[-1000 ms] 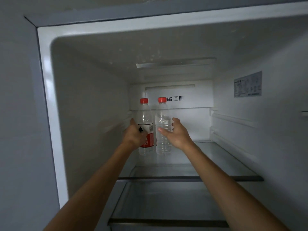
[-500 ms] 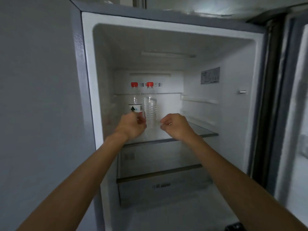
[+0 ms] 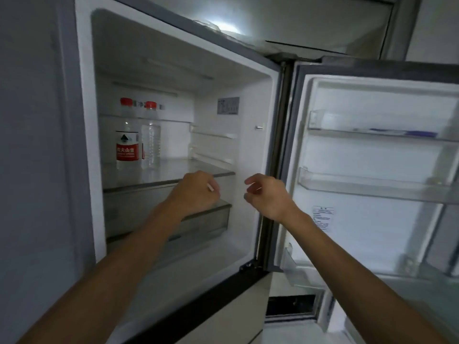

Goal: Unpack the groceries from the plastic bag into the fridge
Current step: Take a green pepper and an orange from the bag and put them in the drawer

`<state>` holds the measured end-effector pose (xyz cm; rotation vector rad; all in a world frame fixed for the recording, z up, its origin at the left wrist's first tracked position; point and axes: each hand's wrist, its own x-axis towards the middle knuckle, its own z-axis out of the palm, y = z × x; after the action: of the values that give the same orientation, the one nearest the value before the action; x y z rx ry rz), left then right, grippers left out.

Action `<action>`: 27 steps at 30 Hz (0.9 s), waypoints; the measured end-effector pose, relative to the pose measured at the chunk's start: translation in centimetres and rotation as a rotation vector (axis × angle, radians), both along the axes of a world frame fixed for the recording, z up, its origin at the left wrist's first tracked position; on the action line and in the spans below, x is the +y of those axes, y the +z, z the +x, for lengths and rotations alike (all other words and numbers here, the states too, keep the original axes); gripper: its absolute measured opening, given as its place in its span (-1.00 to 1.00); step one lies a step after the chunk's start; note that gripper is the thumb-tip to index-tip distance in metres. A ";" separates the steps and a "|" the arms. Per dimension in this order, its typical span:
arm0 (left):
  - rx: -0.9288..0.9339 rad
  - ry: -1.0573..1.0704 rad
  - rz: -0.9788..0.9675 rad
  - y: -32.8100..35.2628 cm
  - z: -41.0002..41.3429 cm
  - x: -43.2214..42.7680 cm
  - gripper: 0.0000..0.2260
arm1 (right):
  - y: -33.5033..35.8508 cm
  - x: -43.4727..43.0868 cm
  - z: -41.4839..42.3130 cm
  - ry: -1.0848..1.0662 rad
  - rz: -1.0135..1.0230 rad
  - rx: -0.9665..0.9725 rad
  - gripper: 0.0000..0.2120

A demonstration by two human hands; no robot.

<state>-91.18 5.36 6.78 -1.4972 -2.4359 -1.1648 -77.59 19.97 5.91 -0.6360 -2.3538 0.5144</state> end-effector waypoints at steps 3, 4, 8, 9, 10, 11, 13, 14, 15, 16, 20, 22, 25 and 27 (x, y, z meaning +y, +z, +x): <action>-0.036 -0.118 -0.005 -0.6 3.7 2.9 -0.89 | -0.6 1.2 5.4 -0.114 0.017 -0.015 -0.71; -0.035 -0.159 -0.017 -0.9 5.0 4.1 -0.91 | -0.9 1.7 7.3 -0.150 0.005 -0.018 -0.73; 0.002 -0.321 -0.129 -1.9 11.0 8.7 -0.86 | -2.1 3.4 15.8 -0.294 -0.063 -0.071 -0.72; 0.012 -0.365 -0.166 -2.1 12.7 9.8 -0.83 | -2.5 3.7 18.1 -0.330 -0.061 -0.100 -0.69; 0.027 -0.406 -0.202 -2.3 14.5 10.7 -0.82 | -2.8 4.0 20.5 -0.368 -0.063 -0.132 -0.66; 0.045 -0.446 -0.234 -2.6 16.3 11.7 -0.82 | -3.1 4.1 22.9 -0.412 -0.067 -0.164 -0.65; 0.087 -0.515 -0.287 -3.1 20.3 13.3 -0.82 | -3.8 4.3 27.8 -0.502 -0.071 -0.211 -0.66; 0.111 -0.543 -0.311 -3.5 22.3 14.1 -0.83 | -4.1 4.3 30.3 -0.543 -0.073 -0.230 -0.67; 0.129 -0.575 -0.333 -3.8 24.5 14.9 -0.83 | -4.4 4.2 32.9 -0.581 -0.078 -0.250 -0.68; 0.139 -0.604 -0.352 -4.1 26.4 15.4 -0.82 | -4.7 4.0 35.1 -0.605 -0.082 -0.269 -0.69; 0.212 -0.754 -0.395 -5.3 35.9 17.5 -0.80 | -5.3 2.8 44.8 -0.727 -0.117 -0.335 -0.67; 0.261 -0.825 -0.411 -5.7 41.2 18.5 -0.79 | -5.7 2.0 50.0 -0.799 -0.135 -0.326 -0.68; 0.339 -0.905 -0.409 -6.2 49.2 19.7 -0.76 | -6.3 0.4 57.6 -0.901 -0.172 -0.301 -0.69; 0.373 -0.955 -0.399 -6.5 54.4 20.1 -0.75 | -6.7 -0.9 62.5 -0.967 -0.191 -0.302 -0.68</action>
<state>-36.75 25.45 0.31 -2.8329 -1.7436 -0.3301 -15.06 19.04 -0.76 -1.8891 -1.9258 0.1930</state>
